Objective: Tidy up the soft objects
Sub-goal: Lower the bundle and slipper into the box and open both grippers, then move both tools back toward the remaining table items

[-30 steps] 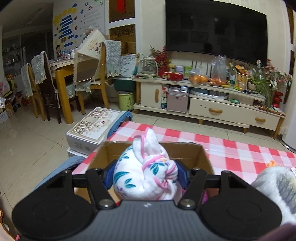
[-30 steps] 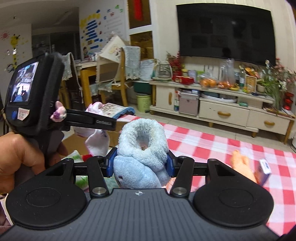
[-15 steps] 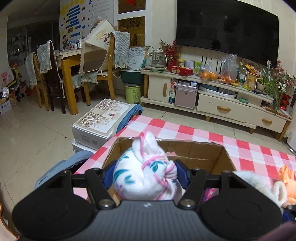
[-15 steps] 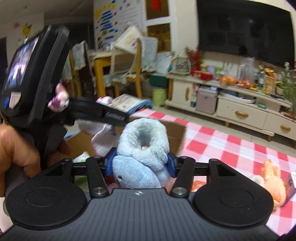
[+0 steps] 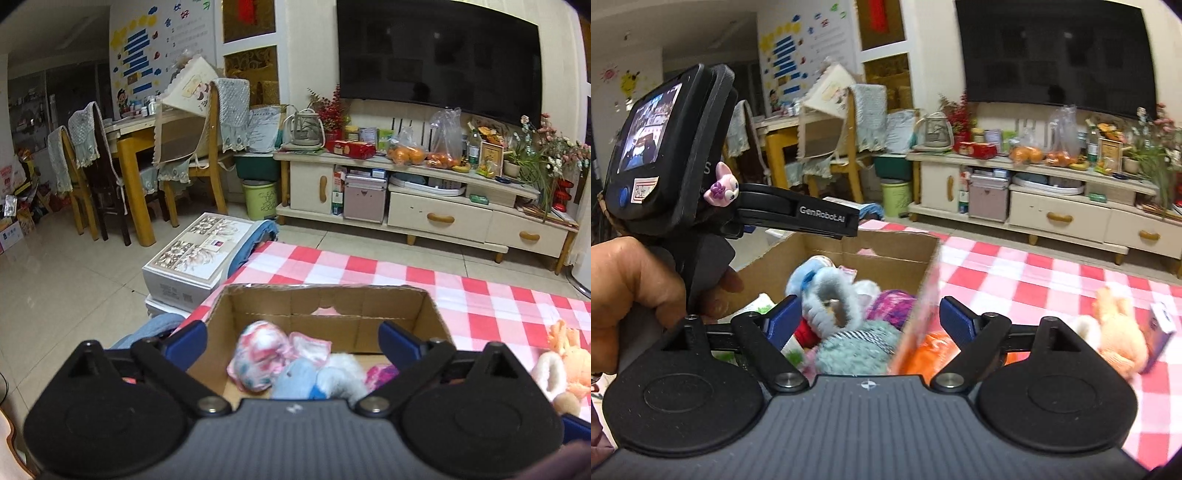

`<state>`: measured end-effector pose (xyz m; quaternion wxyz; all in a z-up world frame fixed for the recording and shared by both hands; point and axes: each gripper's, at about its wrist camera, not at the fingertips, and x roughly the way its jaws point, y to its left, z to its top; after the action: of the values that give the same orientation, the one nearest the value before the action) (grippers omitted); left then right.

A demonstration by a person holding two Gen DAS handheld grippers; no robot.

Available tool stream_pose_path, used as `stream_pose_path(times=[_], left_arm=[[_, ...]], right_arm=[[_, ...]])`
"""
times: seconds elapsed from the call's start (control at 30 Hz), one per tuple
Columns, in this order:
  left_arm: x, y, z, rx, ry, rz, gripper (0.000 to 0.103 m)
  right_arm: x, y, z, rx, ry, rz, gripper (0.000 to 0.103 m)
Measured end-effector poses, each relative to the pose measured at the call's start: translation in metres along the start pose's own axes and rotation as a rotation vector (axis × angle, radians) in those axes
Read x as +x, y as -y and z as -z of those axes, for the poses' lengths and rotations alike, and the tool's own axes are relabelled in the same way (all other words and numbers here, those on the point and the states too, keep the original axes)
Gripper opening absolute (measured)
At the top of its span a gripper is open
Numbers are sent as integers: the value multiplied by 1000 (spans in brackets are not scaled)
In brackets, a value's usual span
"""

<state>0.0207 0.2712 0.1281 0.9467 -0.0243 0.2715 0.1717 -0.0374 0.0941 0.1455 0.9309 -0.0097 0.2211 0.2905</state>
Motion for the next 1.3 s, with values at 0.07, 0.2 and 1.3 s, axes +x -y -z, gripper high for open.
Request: stream_pose_path(times=[0.07,0.2,1.3], left_arm=[[-3,5,1,13,6,4,102],[-6,14,2,38,12,7,102],[-43,97,17,155,73,97,102]], right_arm=[[-8,0,4,-6,6,30,103],[-21,-1,13,-40,11,92,103],[-63,50,40,92,25,236,103]])
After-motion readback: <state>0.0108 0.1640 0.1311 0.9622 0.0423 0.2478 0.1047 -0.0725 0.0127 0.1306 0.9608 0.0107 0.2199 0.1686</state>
